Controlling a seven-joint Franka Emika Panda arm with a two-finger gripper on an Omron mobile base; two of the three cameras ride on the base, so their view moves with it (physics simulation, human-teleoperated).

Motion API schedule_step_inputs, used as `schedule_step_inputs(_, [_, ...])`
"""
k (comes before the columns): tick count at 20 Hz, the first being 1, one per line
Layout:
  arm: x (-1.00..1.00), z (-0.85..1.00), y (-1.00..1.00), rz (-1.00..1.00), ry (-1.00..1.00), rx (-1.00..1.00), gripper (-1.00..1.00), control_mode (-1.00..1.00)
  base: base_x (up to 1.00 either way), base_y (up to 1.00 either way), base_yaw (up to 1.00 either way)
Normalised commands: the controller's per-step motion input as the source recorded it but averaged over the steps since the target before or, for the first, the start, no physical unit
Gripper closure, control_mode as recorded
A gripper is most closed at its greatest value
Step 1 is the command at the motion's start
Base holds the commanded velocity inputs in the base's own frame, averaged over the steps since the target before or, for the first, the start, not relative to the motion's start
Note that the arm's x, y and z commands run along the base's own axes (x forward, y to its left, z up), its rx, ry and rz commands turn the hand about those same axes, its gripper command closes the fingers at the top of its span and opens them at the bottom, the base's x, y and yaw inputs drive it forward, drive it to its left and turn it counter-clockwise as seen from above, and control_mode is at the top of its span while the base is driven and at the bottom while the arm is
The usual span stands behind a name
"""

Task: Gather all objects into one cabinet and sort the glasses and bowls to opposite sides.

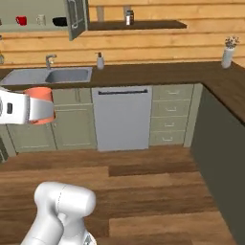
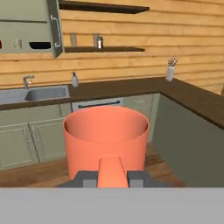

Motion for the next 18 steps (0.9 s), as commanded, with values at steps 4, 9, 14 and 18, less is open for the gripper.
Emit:
schedule_step_inputs(4, [0.0, 0.0, 0.0, 0.0, 0.0, 0.0, 1.0, 1.0, 0.56, 0.02, 0.81])
schedule_step_inputs(9, [0.0, 0.0, 0.0, 0.0, 0.0, 0.0, 1.0, 1.0, 0.61, 0.55, 0.38])
schedule_step_inputs(14, [0.0, 0.0, 0.0, 0.0, 0.0, 0.0, 1.0, 1.0, 0.66, 0.66, 0.0])
schedule_step_inputs(18, [0.0, 0.0, 0.0, 0.0, 0.0, 0.0, 1.0, 1.0, 0.58, 0.66, 0.0])
